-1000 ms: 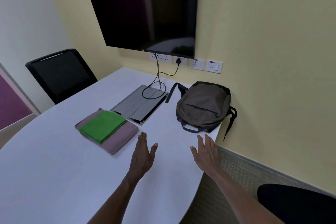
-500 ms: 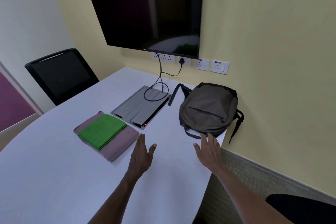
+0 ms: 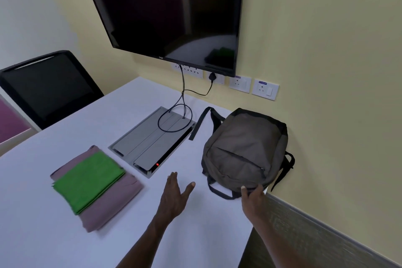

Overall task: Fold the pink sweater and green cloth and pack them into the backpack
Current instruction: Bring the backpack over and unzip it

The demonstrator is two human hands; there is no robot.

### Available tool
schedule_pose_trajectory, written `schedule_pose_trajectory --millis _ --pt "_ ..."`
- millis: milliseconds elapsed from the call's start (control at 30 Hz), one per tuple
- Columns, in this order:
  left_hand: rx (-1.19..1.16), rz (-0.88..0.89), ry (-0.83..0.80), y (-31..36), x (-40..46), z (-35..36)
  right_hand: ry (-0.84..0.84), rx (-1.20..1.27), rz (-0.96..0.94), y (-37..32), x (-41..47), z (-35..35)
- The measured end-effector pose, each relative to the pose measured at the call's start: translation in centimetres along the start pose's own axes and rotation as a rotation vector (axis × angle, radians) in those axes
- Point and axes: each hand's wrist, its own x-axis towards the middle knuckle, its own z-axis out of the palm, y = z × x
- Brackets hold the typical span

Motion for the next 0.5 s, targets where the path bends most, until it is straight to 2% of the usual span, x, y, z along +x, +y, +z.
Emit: schedule_pose_trajectory --millis 233,500 --pt "-0.167 -0.169 -0.039 4.6 8.8 4.4 0.109 0.225 0.441 -0.6 7.8 -0.5" --pt "-0.337 -0.344 -0.118 7.2 14.8 7.6 0.167 0.612 0.516 1.9 13.1 0.0"
